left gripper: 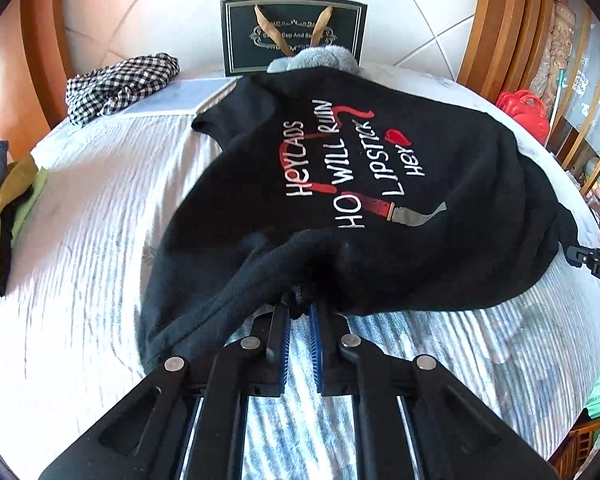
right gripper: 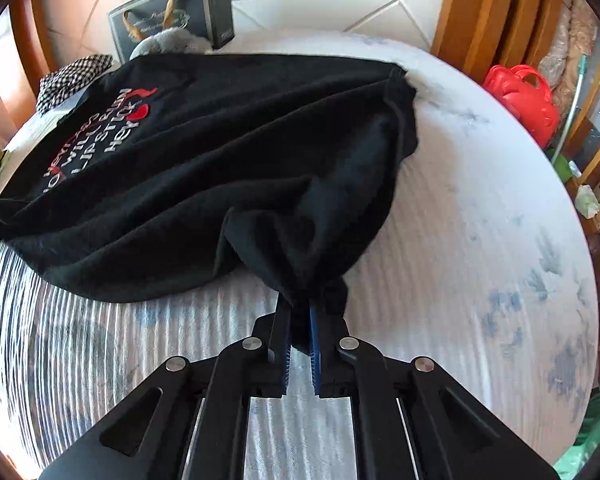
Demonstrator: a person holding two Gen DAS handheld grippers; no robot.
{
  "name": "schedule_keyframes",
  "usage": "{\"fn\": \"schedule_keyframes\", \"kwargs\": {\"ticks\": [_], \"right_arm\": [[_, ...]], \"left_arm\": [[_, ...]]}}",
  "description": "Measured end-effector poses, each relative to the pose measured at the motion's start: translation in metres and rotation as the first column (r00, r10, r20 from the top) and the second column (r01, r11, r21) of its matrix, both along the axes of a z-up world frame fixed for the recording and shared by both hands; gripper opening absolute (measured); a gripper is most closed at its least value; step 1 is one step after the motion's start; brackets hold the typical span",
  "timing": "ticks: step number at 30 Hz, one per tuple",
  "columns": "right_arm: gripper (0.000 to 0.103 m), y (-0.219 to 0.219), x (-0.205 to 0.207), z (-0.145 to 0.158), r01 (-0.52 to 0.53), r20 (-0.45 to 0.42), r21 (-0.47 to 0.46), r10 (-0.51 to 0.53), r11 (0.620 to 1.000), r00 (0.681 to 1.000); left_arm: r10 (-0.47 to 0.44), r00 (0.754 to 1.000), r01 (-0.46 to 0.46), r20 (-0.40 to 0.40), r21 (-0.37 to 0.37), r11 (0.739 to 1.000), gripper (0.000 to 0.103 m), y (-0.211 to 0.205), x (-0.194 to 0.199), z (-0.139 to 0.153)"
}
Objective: Fold clothes
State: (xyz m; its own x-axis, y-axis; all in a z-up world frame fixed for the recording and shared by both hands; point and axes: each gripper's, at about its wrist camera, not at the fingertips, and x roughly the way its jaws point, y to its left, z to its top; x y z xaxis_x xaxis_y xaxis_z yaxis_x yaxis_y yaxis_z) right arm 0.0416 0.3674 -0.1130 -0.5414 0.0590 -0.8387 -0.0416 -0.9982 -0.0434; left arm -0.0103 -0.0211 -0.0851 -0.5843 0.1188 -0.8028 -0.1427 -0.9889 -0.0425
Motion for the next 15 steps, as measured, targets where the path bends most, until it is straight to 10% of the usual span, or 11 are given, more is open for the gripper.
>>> {"fn": "schedule_keyframes", "kwargs": {"ticks": [8, 15], "right_arm": [[0.006, 0.073, 0.061, 0.053, 0.267, -0.095, 0.045, -0.262, 0.963, 0.960], [0.003, 0.121, 0.083, 0.028, 0.379, 0.037, 0.067, -0.382, 0.923, 0.924]], "left_arm": [[-0.171, 0.985, 0.171, 0.000, 0.025, 0.985, 0.004, 0.000, 0.056, 0.037], [-0.219, 0.954, 0.213, 0.203, 0.052, 0.976, 0.005, 0.000, 0.064, -0.014]]}}
